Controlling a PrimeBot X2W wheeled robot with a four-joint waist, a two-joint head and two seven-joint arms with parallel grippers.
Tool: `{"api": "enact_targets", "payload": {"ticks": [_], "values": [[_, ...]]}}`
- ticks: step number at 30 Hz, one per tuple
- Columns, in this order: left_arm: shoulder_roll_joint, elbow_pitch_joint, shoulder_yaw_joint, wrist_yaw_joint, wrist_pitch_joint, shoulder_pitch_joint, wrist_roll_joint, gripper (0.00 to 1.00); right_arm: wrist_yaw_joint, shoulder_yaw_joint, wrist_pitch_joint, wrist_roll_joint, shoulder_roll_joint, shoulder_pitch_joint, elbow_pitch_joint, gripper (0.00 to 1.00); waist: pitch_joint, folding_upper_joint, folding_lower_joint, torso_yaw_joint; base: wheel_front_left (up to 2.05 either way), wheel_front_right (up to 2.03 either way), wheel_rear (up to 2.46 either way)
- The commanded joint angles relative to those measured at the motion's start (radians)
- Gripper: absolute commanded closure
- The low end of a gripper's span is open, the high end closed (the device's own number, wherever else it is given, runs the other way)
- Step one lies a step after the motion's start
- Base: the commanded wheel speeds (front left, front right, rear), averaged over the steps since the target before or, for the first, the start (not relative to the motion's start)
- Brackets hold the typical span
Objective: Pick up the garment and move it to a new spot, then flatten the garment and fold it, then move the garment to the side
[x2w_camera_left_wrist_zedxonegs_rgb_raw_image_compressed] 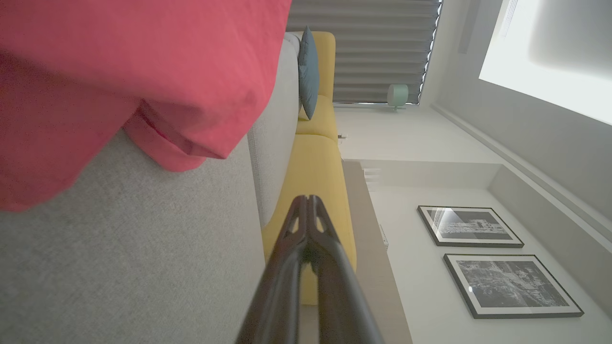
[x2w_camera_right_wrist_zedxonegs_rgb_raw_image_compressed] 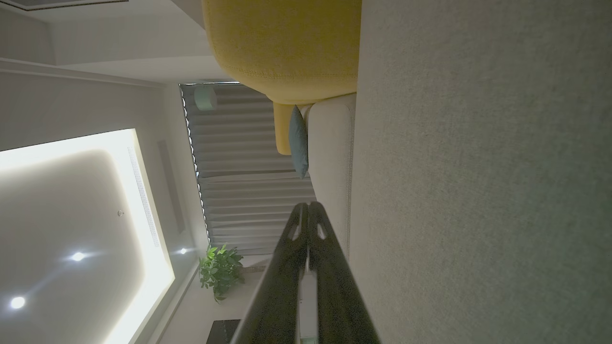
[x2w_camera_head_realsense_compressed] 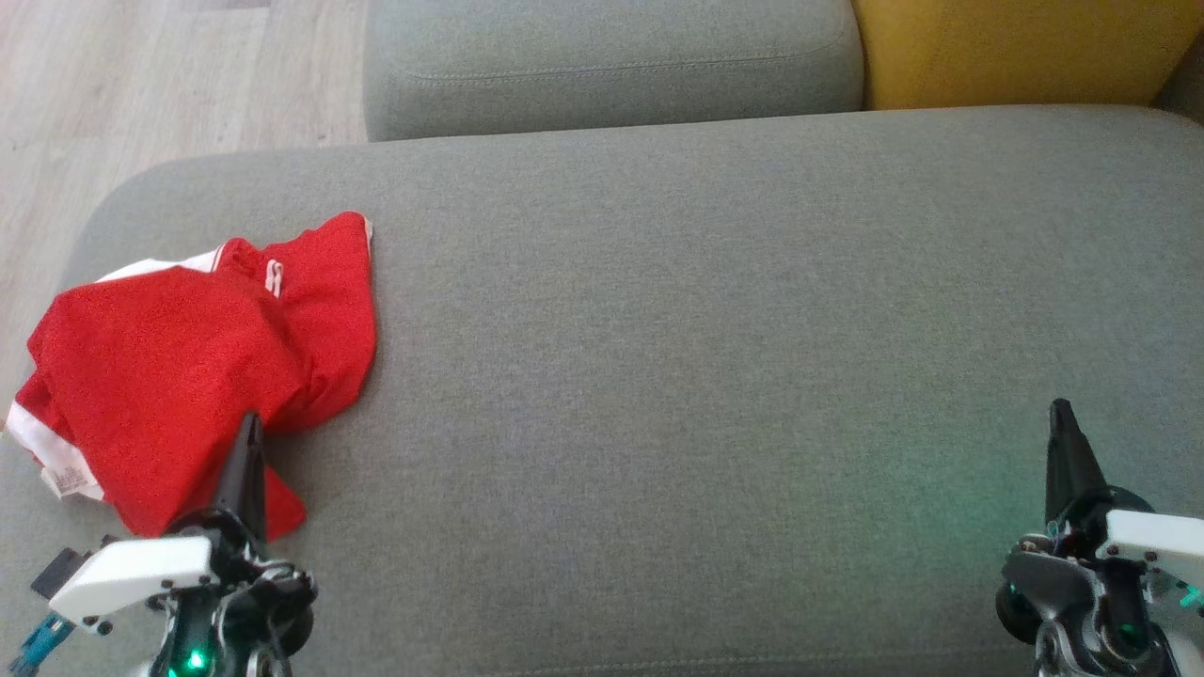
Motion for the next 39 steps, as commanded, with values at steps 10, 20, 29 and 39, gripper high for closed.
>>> {"api": "enact_targets", "payload": {"ticks": [10, 20, 29, 39], "values": [[0.009, -0.03, 0.035, -0.007, 0.003, -0.055, 0.012, 1.0, 0.007, 0.021, 0.006, -0.004, -0.005, -0.053, -0.036, 1.0, 0.0, -0.0001, 0.0, 0.0, 0.0, 0.0, 0.0], [-0.004, 0.016, -0.008, 0.001, -0.019, 0.021, 0.008, 0.0, -0.001, 0.018, -0.019, -0.014, 0.002, 0.016, 0.017, 0.0, -0.004, -0.0001, 0.0, -0.002, 0.0, 0.0, 0.0], [-0.003, -0.01, 0.0, 0.0, -0.046, 0.028, 0.034, 0.0, 0.0, 0.021, -0.046, -0.058, 0.001, 0.021, 0.005, 0.0, -0.01, -0.0001, 0.0, -0.001, 0.0, 0.0, 0.0], [-0.002, -0.031, 0.042, -0.001, -0.076, 0.021, 0.095, 0.0, 0.0, 0.0, -0.075, -0.196, 0.001, 0.014, -0.01, 0.0, -0.013, -0.0001, 0.0, -0.002, 0.0, 0.0, 0.0]]}}
